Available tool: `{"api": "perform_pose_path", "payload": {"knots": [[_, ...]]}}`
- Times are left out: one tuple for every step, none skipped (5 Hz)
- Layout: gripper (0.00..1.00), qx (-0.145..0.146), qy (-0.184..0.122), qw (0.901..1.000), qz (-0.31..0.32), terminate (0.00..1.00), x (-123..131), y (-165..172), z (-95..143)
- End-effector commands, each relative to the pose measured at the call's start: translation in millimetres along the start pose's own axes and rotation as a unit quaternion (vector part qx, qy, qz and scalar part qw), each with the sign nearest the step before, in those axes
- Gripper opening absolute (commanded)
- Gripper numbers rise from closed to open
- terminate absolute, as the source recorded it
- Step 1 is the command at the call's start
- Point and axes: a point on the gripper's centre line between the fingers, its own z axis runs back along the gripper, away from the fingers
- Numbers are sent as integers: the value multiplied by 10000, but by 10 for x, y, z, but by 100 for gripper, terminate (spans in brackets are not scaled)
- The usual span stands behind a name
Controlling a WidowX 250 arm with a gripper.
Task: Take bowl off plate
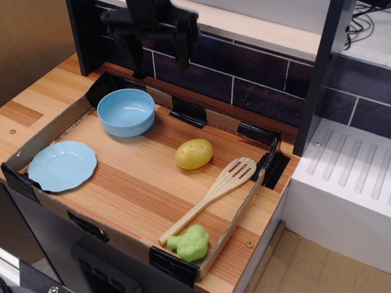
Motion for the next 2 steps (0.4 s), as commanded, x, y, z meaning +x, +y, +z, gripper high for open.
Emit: {"api": "perform_pose_path", "payload": {"knots": [[100,-160,-389,9991,-86,0,20,-12,371],[100,-160,-389,9991,-86,100,20,-12,371]]}}
